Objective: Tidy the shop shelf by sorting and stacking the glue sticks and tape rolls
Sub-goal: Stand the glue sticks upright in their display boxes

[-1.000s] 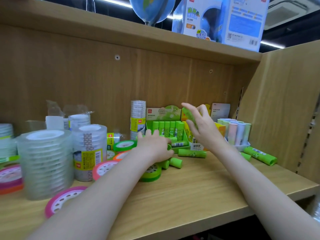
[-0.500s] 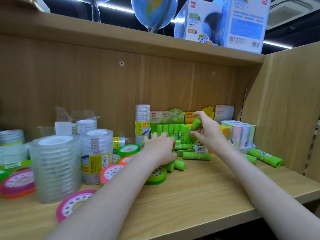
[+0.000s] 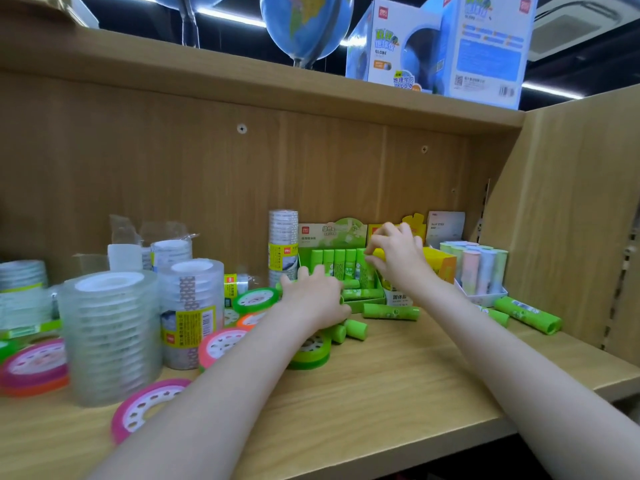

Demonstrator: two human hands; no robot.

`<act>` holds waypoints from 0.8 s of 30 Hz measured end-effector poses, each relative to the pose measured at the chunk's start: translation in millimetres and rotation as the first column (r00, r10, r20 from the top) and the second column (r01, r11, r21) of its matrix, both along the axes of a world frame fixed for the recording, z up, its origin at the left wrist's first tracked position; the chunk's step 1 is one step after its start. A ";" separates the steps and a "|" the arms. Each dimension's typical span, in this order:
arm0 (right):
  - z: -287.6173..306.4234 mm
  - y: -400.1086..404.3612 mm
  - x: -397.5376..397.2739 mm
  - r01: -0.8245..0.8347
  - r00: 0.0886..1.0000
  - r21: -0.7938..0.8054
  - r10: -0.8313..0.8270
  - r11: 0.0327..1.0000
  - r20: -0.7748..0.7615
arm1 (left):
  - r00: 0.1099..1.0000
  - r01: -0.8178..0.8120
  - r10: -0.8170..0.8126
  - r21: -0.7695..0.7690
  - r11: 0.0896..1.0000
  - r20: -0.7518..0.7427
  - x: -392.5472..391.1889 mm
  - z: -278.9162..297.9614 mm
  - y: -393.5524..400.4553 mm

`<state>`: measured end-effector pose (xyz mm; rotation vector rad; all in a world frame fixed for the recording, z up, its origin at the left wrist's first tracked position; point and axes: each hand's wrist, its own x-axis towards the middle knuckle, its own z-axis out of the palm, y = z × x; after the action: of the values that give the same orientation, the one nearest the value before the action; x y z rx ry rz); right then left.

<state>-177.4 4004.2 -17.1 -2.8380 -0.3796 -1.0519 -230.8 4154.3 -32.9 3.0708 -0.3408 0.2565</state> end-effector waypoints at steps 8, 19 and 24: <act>4.4 -9.8 -6.8 0.101 0.990 -0.023 -0.103 0.995 -0.094 | 1.000 -0.014 0.014 -0.011 1.000 0.015 -3.5 -2.2 7.8; -14.6 -0.6 -23.0 -0.097 0.981 -0.435 0.012 0.895 -0.195 | 0.999 -0.033 0.033 -0.017 0.999 -0.020 -2.4 -0.9 7.2; -13.3 -4.7 -19.3 -0.209 0.969 -0.176 0.179 0.962 -0.171 | 0.999 -0.030 0.029 -0.027 0.999 -0.035 -1.0 -0.9 8.1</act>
<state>-196.7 3999.5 -30.4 -2.9450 -0.7676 -0.7927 -231.9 4162.4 -33.8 3.0514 -0.2875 0.2066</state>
